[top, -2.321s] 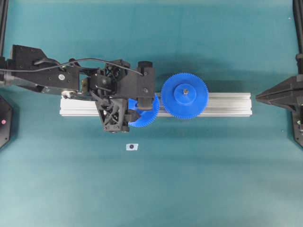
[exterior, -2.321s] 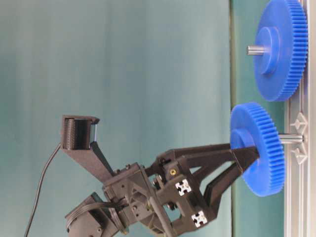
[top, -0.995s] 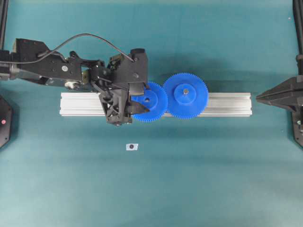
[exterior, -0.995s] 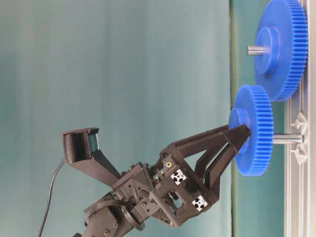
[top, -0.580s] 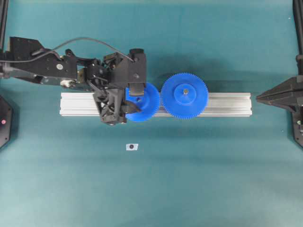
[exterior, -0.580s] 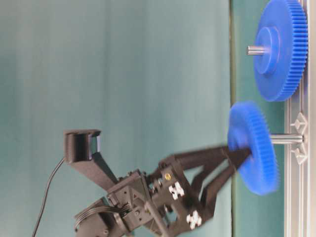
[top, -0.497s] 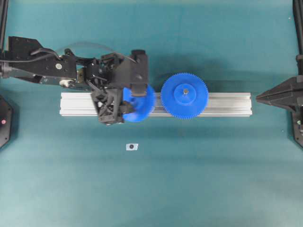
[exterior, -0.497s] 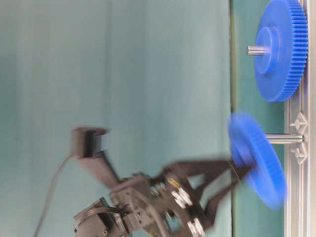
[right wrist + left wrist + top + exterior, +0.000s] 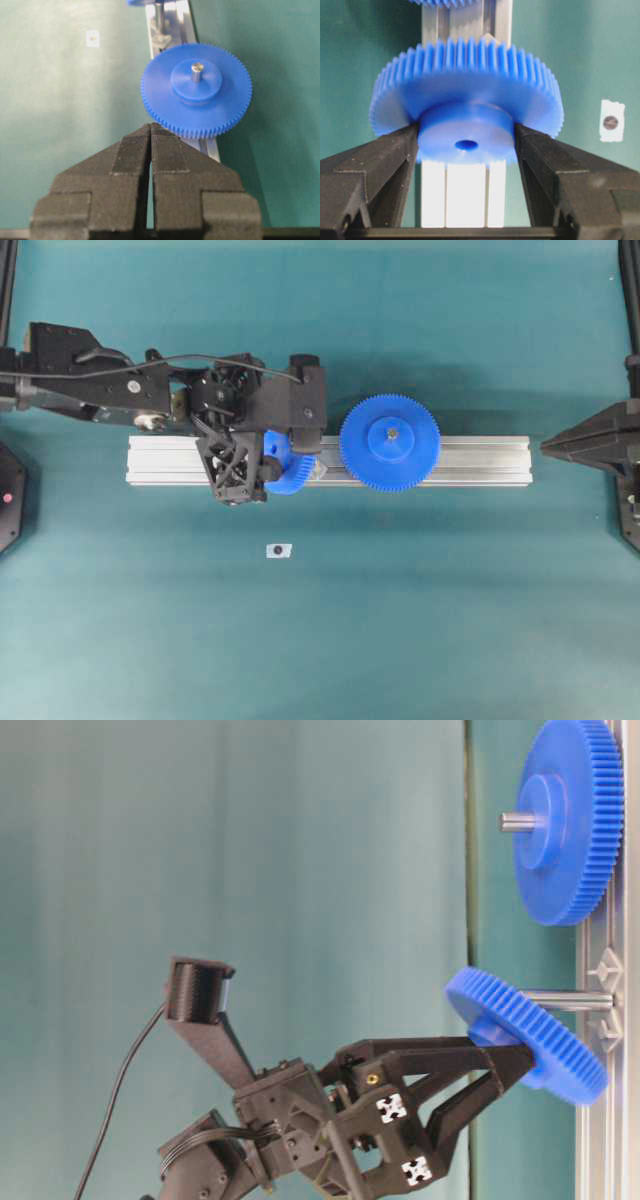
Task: Find the location of the shaft and insert the small gear.
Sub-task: 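Push the gear onto the shaft with the left gripper, adjusting alignment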
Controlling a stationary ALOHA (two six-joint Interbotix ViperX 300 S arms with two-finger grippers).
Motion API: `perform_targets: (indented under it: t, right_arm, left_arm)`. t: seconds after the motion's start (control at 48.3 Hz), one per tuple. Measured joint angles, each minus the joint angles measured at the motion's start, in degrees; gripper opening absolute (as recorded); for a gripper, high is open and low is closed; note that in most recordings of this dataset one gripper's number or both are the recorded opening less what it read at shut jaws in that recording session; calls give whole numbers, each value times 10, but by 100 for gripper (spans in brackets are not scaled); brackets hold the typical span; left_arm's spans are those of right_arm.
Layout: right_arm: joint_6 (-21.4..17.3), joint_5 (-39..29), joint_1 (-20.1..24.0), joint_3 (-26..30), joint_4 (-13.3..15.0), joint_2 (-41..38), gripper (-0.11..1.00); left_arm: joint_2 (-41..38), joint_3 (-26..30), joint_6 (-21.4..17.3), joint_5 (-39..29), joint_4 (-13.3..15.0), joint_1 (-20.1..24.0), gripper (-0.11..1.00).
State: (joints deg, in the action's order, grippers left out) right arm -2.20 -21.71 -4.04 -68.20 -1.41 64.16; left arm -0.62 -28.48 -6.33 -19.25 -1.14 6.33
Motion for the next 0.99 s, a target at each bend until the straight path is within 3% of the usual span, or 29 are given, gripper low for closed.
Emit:
perform_targets:
  t: [0.456,0.705,0.995]
  right_arm:
    - [0,1,-1,0,0,0,1]
    - [0,1,-1,-3,1,0,1]
    - [0,1,-2,-4,1,3,1]
  left_arm:
    - [-4,14,-1,-2,-1,-5,64]
    - [-6,52,-1,5,1,-15,64]
    - [-12,49,-3,-2,1,-12,64]
